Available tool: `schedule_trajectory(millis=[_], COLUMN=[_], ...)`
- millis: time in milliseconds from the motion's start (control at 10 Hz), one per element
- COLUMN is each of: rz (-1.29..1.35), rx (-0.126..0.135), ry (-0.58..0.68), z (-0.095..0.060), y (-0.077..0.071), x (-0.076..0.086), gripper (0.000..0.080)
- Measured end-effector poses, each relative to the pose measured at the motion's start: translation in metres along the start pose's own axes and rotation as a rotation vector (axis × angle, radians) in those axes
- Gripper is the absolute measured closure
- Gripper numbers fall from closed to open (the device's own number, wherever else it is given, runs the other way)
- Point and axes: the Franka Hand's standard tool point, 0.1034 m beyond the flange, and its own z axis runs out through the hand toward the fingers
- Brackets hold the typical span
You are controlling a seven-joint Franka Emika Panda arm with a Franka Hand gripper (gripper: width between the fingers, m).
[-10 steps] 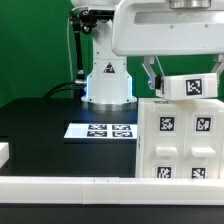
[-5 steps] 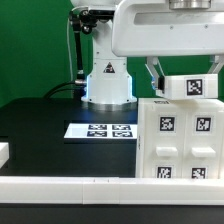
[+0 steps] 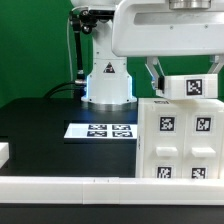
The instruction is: Assemble cabinet
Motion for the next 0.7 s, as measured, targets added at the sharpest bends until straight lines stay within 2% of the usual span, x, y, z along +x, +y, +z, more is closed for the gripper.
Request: schedule_trajectory(millis=[300,700], rz=[0.460,0.693], rx=[0.012,0.013], ry=[0.003,0.001], z=[0.0022,0.0020], y=[0.0026,0.0034], x=[0.0006,0.0007], gripper=[0.0245,0.0245])
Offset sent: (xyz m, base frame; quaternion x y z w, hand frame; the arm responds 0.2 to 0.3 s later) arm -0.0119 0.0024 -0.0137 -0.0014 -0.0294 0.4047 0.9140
